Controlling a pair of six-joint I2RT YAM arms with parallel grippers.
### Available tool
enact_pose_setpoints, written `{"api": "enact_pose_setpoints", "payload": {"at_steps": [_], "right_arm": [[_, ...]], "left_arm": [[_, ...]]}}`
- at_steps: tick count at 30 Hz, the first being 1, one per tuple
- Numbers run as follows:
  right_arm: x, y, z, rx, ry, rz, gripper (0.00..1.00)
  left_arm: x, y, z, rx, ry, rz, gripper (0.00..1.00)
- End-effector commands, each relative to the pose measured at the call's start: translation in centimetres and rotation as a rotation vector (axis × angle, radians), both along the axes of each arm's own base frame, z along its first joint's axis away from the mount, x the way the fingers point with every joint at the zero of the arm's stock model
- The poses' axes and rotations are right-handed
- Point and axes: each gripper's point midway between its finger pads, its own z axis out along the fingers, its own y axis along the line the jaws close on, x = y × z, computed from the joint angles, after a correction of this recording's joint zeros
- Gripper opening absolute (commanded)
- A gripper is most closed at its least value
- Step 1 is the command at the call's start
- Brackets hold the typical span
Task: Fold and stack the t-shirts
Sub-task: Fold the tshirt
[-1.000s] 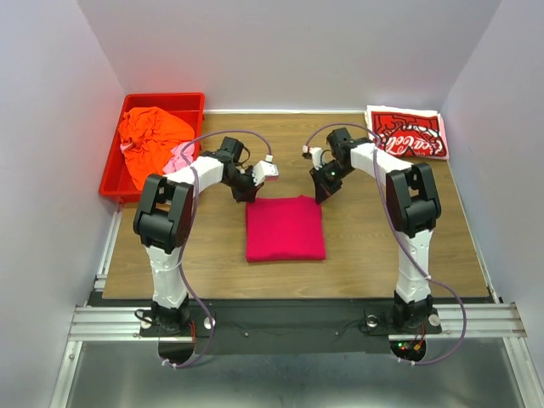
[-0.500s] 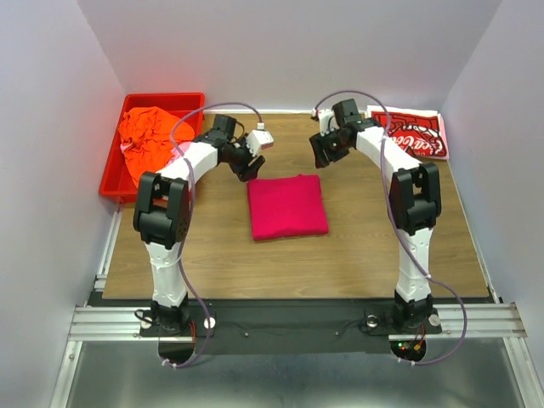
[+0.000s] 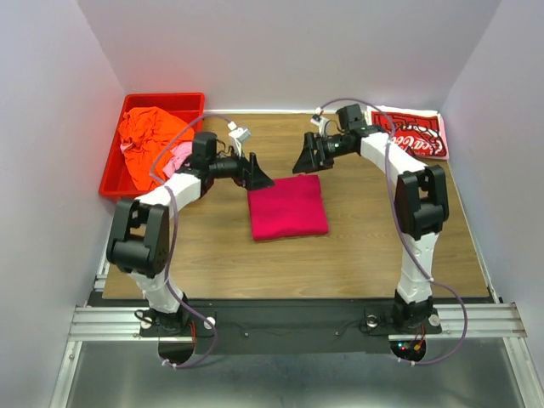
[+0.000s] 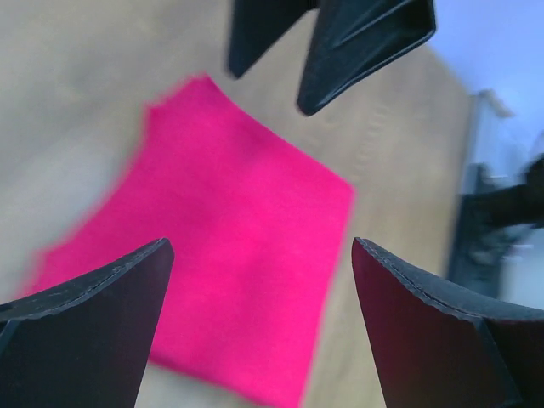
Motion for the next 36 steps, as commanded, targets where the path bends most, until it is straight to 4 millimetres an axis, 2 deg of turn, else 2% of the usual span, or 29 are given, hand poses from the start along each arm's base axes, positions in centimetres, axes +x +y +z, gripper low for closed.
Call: {"api": "enact_pose_setpoints", "payload": {"at_steps": [1,7,8,11,14,17,18,19,20,23,24,25,26,27,28,30,32,33,35,36], "right_arm": [[-2.0,2.0,-1.9,0.173,0.208,0.075,0.96],[-1.4,1.7,-7.3,0.137,0.248,0.062,1.00],[-0.9,1.5,-8.0,0.118,0.235,0.043,1.00],[-0.1,0.0,-10.9,0.082,0.249,-0.016,1.00],[0.7,-1.6,-12.4,0.065,0.259,-0.058,1.00],[1.6,-2.2,-12.3,0.058,0.233,-0.075,1.00],[1.8,-2.2,-11.9,0.063,0.228,-0.076,1.00],[2.5,-2.1,-10.3,0.072,0.191,-0.077,1.00],[2.8,-2.0,-9.3,0.080,0.173,-0.080,1.00],[2.9,-1.7,-4.4,0.123,0.122,-0.084,1.00],[2.5,-1.6,-3.3,0.141,0.127,-0.082,1.00],[2.0,-1.5,-2.4,0.156,0.131,-0.077,1.00],[1.3,-1.4,-0.6,0.171,0.113,-0.069,1.00],[0.0,-1.2,-0.9,0.179,0.154,-0.062,1.00],[-1.0,-1.0,-0.2,0.183,0.154,-0.053,1.00],[-3.4,-0.4,-2.1,0.170,0.217,-0.029,1.00],[-4.6,-0.1,-3.9,0.150,0.250,-0.015,1.00],[-5.2,0.0,-4.9,0.146,0.277,-0.009,1.00],[-6.1,-0.2,-6.9,0.136,0.330,-0.007,1.00],[-6.2,-0.4,-8.3,0.116,0.344,-0.010,1.00]], "left_arm": [[-1.5,-2.0,-1.1,-0.190,0.251,-0.052,0.98],[1.2,-2.4,-4.9,-0.233,0.322,-0.009,0.98],[1.8,-2.0,-5.6,-0.237,0.340,0.012,0.98],[4.1,-0.6,-9.2,-0.241,0.431,0.082,0.98],[5.4,-0.3,-10.5,-0.241,0.452,0.100,0.98],[7.3,-0.4,-10.6,-0.239,0.429,0.116,0.98],[7.9,-0.6,-9.9,-0.245,0.410,0.108,0.98],[8.2,-0.6,-9.3,-0.246,0.390,0.106,0.98],[8.3,-0.5,-7.9,-0.250,0.361,0.099,0.98],[7.2,-0.5,-5.4,-0.254,0.319,0.068,0.98],[6.0,-0.4,-3.8,-0.258,0.294,0.058,0.98],[5.4,-0.3,-3.2,-0.258,0.283,0.057,0.98],[4.6,-0.4,-2.7,-0.258,0.281,0.051,0.98],[3.3,-0.3,-2.2,-0.259,0.280,0.038,0.98],[2.7,-0.4,-2.1,-0.258,0.285,0.036,0.98],[1.1,-0.7,-2.8,-0.248,0.307,0.025,0.98],[0.2,-1.2,-3.8,-0.236,0.327,0.015,0.99],[-0.5,-1.6,-5.2,-0.223,0.361,0.008,0.99],[-1.0,-2.1,-6.7,-0.208,0.390,0.002,0.98],[-1.0,-2.1,-8.2,-0.194,0.417,0.018,0.98]]}}
